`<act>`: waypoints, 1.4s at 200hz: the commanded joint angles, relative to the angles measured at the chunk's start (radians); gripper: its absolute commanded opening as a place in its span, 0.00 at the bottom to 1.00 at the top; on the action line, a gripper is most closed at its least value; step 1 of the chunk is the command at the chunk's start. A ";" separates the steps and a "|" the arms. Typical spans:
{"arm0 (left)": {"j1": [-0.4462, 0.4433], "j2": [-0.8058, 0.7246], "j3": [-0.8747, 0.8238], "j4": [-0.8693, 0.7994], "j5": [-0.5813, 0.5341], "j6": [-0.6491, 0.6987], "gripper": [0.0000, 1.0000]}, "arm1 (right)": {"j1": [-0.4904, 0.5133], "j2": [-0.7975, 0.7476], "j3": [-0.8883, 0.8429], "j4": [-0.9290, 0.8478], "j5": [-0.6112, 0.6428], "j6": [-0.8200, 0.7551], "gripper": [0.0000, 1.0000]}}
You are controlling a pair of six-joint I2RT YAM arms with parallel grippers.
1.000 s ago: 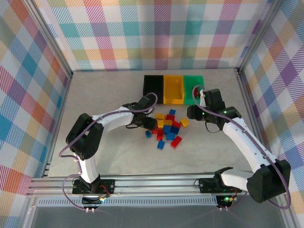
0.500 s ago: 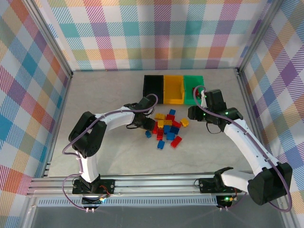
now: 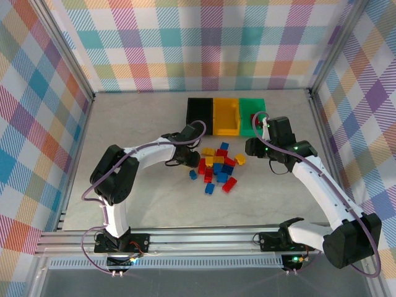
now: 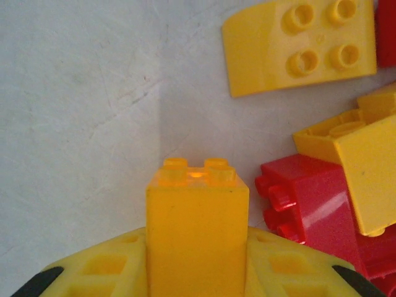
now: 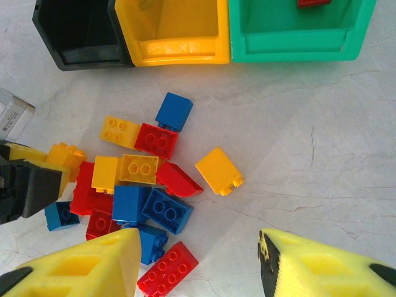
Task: Sort the legos into containers by color
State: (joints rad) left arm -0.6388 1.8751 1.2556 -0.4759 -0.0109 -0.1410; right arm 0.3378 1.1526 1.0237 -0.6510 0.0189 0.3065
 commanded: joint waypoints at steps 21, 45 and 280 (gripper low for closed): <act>0.007 -0.070 0.101 -0.110 -0.060 -0.011 0.33 | 0.004 -0.034 -0.056 0.039 0.003 0.011 0.54; 0.007 -0.084 0.211 -0.183 -0.090 -0.020 0.33 | 0.003 -0.040 -0.079 0.053 0.004 0.014 0.55; -0.042 0.477 0.913 0.157 -0.033 -0.144 0.31 | 0.003 -0.140 -0.102 0.025 -0.043 0.051 0.55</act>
State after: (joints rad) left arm -0.6643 2.2955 2.0907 -0.3607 -0.0669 -0.2733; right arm 0.3378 1.0302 0.9157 -0.6071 -0.0166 0.3519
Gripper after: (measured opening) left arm 0.314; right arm 0.552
